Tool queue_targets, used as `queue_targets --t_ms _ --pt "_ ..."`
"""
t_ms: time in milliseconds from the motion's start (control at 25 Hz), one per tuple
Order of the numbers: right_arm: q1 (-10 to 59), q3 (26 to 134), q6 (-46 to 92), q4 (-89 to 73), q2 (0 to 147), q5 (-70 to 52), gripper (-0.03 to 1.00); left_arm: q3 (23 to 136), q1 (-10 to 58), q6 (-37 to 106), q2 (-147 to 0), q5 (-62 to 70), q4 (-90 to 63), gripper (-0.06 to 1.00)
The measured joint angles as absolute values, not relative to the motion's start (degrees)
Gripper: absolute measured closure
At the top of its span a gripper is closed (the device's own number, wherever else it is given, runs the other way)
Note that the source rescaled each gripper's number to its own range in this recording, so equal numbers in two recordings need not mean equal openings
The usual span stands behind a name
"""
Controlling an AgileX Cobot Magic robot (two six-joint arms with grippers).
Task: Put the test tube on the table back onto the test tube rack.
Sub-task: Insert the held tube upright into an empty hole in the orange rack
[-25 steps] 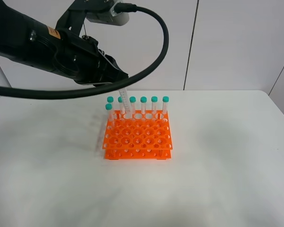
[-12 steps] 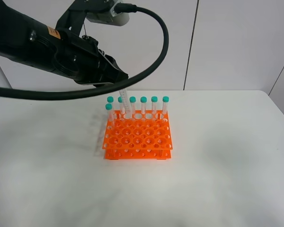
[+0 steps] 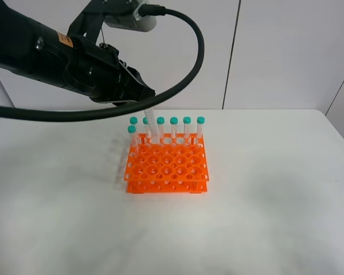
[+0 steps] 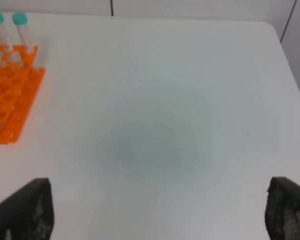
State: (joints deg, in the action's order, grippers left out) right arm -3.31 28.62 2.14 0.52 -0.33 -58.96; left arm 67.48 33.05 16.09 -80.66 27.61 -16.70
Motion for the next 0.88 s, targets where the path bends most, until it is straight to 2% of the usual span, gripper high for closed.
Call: queue_targets --t_ms 880 --pt "-3.31 28.06 1.80 0.52 -0.33 -59.01 0.06 67.48 33.05 16.51 -80.66 27.09 -16.70 0.94"
